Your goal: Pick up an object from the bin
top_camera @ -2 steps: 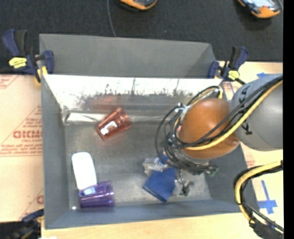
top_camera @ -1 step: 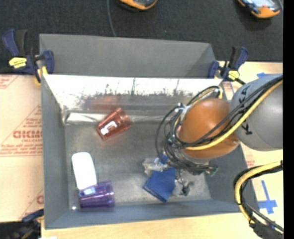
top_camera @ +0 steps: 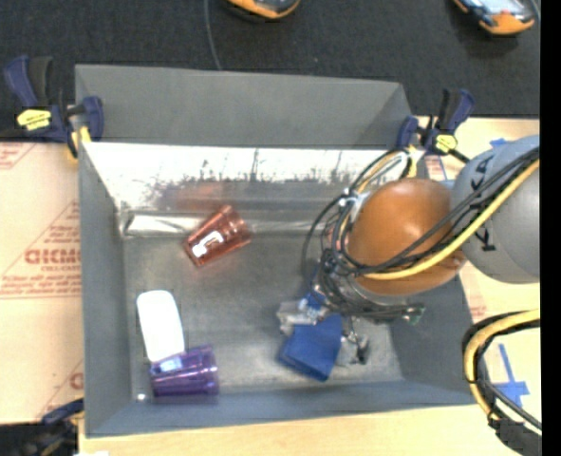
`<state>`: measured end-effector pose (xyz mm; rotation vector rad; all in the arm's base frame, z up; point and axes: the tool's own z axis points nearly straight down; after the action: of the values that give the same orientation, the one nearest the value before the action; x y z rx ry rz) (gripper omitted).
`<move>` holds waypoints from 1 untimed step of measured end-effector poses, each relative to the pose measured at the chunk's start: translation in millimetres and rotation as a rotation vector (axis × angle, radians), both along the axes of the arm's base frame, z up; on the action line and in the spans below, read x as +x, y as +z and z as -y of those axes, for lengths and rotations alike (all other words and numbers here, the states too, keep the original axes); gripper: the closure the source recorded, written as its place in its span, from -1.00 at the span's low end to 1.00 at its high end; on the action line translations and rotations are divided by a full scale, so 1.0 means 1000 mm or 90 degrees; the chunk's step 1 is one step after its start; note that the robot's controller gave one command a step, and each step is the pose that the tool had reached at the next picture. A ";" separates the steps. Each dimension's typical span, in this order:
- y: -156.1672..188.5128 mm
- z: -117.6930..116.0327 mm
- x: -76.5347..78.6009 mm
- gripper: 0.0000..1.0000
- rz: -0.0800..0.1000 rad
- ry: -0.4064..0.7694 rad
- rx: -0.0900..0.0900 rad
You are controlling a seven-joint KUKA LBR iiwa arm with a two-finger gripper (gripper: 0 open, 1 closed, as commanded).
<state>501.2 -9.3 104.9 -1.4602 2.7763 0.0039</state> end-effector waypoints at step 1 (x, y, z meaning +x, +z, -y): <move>0.020 0.008 0.001 1.00 0.004 0.055 0.000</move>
Offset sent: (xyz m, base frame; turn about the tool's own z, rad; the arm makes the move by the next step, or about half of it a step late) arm 0.0041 0.0140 -0.0080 -0.0043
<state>501.9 -17.0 124.8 -1.5764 2.7053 -0.0006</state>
